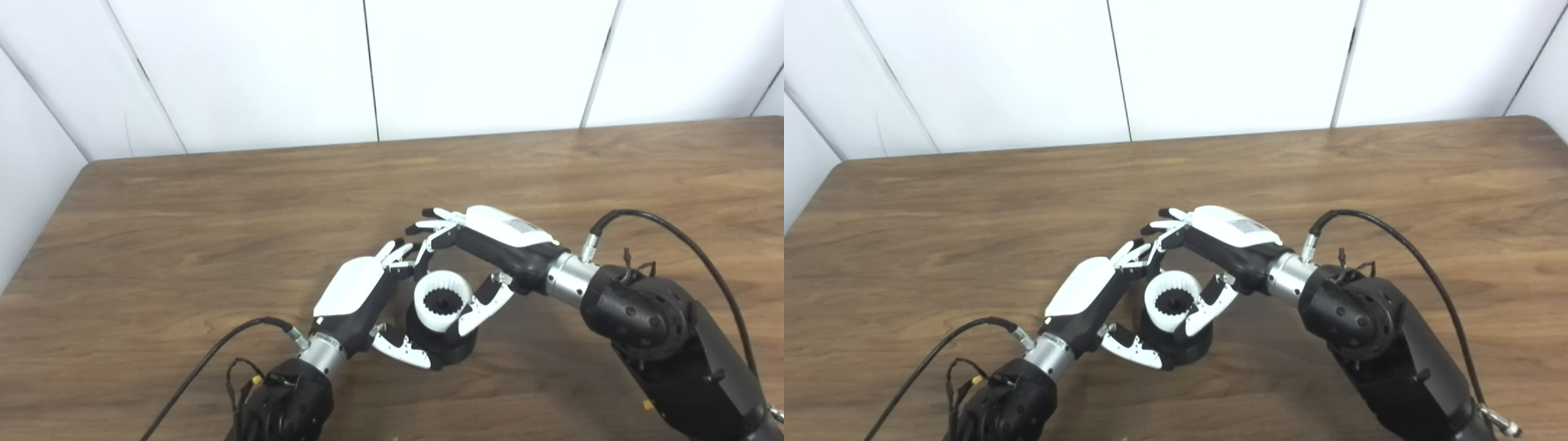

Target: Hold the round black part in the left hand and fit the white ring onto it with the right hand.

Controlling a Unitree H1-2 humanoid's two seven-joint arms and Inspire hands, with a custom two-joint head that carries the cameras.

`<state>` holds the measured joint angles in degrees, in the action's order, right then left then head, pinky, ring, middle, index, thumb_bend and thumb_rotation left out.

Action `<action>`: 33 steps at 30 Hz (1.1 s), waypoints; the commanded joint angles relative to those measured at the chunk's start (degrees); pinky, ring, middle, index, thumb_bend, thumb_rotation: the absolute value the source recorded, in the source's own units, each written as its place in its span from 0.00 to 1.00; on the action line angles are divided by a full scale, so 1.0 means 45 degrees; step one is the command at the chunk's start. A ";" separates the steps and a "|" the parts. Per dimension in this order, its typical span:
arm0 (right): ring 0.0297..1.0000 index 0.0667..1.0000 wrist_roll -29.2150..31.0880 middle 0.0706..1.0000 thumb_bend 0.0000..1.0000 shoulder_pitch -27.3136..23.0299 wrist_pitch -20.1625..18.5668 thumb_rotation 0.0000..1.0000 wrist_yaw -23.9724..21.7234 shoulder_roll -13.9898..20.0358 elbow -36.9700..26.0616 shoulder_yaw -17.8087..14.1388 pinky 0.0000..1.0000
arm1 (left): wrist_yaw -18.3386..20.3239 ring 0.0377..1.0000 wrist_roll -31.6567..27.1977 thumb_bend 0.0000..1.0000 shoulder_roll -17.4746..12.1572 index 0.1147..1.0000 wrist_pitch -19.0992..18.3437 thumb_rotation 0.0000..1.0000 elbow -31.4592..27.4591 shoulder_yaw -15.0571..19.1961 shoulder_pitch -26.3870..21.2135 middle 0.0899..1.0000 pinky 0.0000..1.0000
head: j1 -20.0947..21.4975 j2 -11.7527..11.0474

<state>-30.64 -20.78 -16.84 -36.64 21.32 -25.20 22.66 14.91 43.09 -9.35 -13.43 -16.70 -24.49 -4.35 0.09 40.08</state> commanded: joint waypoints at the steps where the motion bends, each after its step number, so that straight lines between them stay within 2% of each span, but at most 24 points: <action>1: 1.00 0.45 0.0038 0.90 0.52 -0.0314 0.0286 0.15 0.0201 0.0030 -0.0140 -0.0175 1.00 | 0.0394 1.00 0.0334 0.97 -0.0285 0.54 -0.0286 0.24 0.0202 -0.0044 0.0103 0.95 0.83 | -0.0007 0.0036; 33: 1.00 0.45 -0.0001 0.91 0.52 0.0355 0.0414 0.15 0.0394 0.0129 -0.0012 -0.0083 1.00 | 0.0541 1.00 0.0155 0.98 -0.0280 0.53 -0.0370 0.21 -0.0042 0.0121 0.0089 0.94 0.87 | -0.0106 0.0207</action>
<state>-30.73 -18.24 -16.73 -35.57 21.35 -24.86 22.74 16.00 42.56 -9.38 -13.34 -17.16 -24.26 -4.40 -0.35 40.96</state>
